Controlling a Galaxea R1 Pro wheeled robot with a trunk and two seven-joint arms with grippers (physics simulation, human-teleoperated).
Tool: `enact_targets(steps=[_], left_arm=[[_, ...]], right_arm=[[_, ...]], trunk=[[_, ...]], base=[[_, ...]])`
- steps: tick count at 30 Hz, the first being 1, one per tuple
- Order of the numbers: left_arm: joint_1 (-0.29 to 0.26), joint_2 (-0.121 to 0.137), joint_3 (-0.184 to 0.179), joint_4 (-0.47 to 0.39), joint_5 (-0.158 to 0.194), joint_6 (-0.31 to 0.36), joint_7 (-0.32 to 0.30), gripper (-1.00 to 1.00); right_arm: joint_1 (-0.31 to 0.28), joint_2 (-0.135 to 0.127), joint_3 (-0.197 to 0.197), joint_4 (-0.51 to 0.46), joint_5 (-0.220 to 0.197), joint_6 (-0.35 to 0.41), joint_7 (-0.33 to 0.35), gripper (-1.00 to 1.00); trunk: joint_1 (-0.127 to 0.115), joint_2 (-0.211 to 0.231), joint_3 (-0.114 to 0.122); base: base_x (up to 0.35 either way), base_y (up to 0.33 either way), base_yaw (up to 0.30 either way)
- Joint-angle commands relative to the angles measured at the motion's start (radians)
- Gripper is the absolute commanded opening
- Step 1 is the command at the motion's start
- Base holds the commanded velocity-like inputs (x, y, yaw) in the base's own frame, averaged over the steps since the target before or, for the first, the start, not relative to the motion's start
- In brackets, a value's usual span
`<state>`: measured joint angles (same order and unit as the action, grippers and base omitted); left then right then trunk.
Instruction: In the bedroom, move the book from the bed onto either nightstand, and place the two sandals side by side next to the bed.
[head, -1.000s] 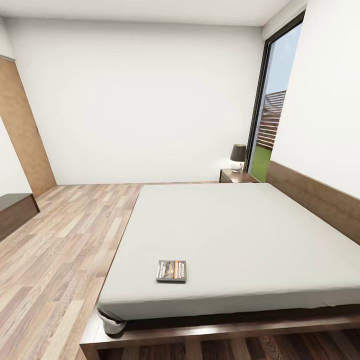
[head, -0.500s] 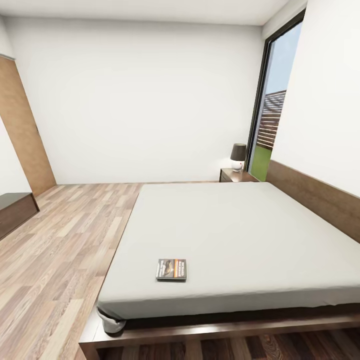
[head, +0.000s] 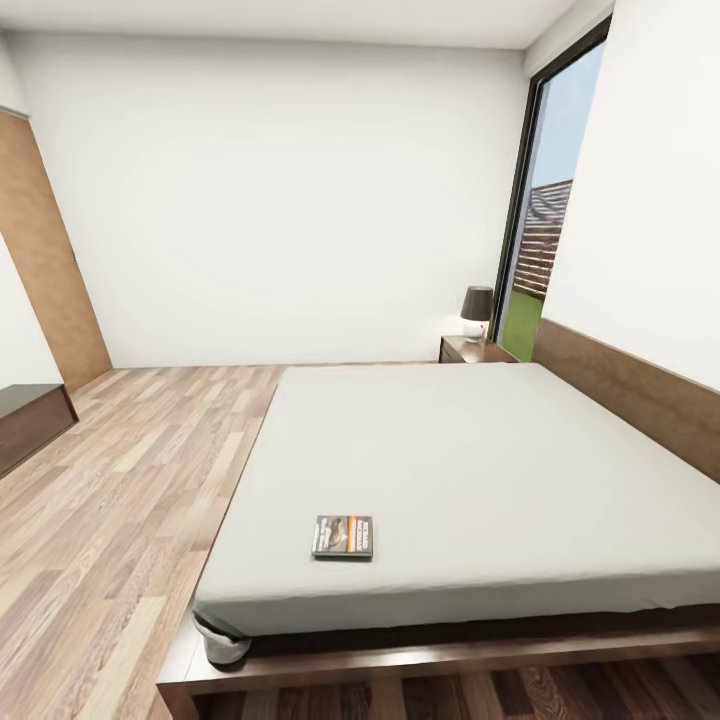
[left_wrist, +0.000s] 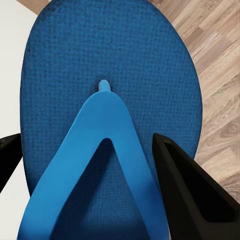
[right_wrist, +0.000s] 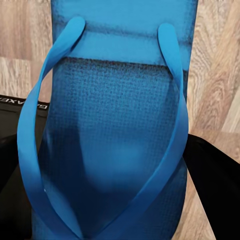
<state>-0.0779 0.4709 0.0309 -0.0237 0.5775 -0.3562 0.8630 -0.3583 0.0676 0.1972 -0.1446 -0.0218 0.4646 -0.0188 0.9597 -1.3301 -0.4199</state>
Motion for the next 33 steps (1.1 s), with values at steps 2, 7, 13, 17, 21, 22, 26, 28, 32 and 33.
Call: enact_targets(steps=[2, 7, 13, 17, 21, 22, 26, 28, 32, 33], left_arm=[[0.0, 0.0, 0.003, 0.0, -0.001, -0.003, 0.001, -1.0], [0.0, 0.0, 0.002, 0.0, -0.001, -0.003, 0.001, -1.0], [0.0, 0.0, 0.002, 0.001, -0.001, -0.003, 0.001, -1.0], [0.0, 0.0, 0.002, 0.001, -0.001, -0.003, 0.001, -1.0], [0.0, 0.0, 0.001, 0.001, -0.001, -0.003, 0.001, -1.0], [0.0, 0.0, 0.002, 0.001, -0.002, -0.002, 0.001, -1.0], [0.0, 0.0, 0.001, 0.001, -0.002, -0.002, 0.001, -1.0], [0.0, 0.0, 0.001, 0.001, -0.002, -0.001, 0.001, -1.0], [0.0, 0.0, 0.001, 0.001, -0.002, -0.001, 0.001, -1.0], [0.0, 0.0, 0.001, 0.001, -0.002, -0.001, 0.001, -1.0]], right_arm=[[-0.001, 0.0, 0.005, -0.002, -0.004, 0.008, -0.003, -1.0], [-0.002, -0.001, 0.004, -0.002, -0.004, 0.009, -0.003, -1.0], [-0.002, -0.001, 0.004, -0.002, -0.003, 0.008, -0.003, -1.0], [-0.004, 0.0, 0.005, -0.011, 0.0, 0.009, -0.003, -1.0], [-0.007, 0.0, 0.005, -0.019, 0.001, 0.014, -0.004, -1.0], [-0.008, 0.001, 0.005, -0.02, 0.001, 0.016, -0.004, -1.0], [-0.008, 0.0, 0.005, -0.022, 0.002, 0.024, -0.004, -1.0], [-0.009, 0.0, 0.005, -0.023, 0.002, 0.026, -0.004, -1.0], [-0.011, 0.0, 0.005, -0.024, 0.002, 0.027, -0.004, -1.0], [-0.011, 0.0, 0.005, -0.024, 0.002, 0.027, -0.004, -1.0]], trunk=[[0.008, -0.015, -0.007], [0.027, -0.05, -0.023], [0.05, -0.092, -0.042], [0.065, -0.12, -0.054], [0.081, -0.148, -0.067], [0.084, -0.155, -0.07], [0.1, -0.183, -0.083], [0.107, -0.197, -0.089], [0.123, -0.225, -0.101], [0.127, -0.232, -0.105]], base=[[0.0, 0.0, 0.0], [0.0, 0.0, 0.0], [0.0, 0.0, 0.0], [0.0, 0.0, 0.0], [0.0, 0.0, 0.0], [0.0, 0.0, 0.0], [0.0, 0.0, 0.0], [0.0, 0.0, 0.0], [0.0, 0.0, 0.0], [0.0, 0.0, 0.0]])
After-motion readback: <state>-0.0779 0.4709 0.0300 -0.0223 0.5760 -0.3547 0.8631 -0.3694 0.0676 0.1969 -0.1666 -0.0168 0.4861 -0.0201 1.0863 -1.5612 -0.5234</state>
